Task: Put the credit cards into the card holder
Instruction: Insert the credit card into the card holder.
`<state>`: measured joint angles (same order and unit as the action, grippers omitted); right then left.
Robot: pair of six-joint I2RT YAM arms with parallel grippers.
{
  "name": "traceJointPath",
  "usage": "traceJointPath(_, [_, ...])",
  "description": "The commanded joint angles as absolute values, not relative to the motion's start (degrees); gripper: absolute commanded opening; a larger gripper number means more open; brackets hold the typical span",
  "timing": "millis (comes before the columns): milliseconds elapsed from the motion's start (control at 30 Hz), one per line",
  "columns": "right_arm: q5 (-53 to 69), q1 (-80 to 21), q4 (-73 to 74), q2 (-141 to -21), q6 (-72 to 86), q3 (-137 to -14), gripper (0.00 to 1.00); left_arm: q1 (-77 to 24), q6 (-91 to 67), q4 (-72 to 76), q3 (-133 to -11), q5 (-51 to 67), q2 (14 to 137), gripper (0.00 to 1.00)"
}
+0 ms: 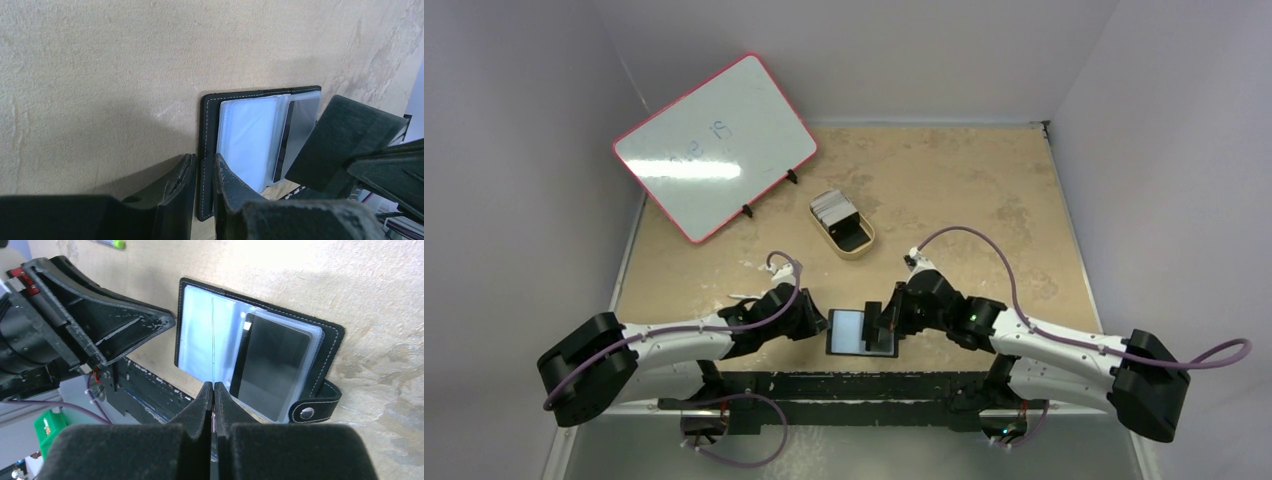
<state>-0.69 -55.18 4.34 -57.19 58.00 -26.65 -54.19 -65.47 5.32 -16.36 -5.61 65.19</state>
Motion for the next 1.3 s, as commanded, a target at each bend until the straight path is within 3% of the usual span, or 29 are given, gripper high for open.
traceJointPath(0, [-1.15,-53.91,0.50,-57.62,58.44,-24.87,0.00,-54.84,-66.44,7.99,-17.14,-5.37,65.44,0.17])
traceJointPath(433, [6.08,-49.04,-13.97,-60.15,59.49,-16.37,0.00,-55.02,-66.45,8.09,-17.23,-5.27,66.76,0.12])
traceJointPath(1267, [9.02,-48.77,-21.49,-61.67,65.16,-10.24,0.00,-55.09,-66.88,7.12,-17.52,-5.53,68.64,0.11])
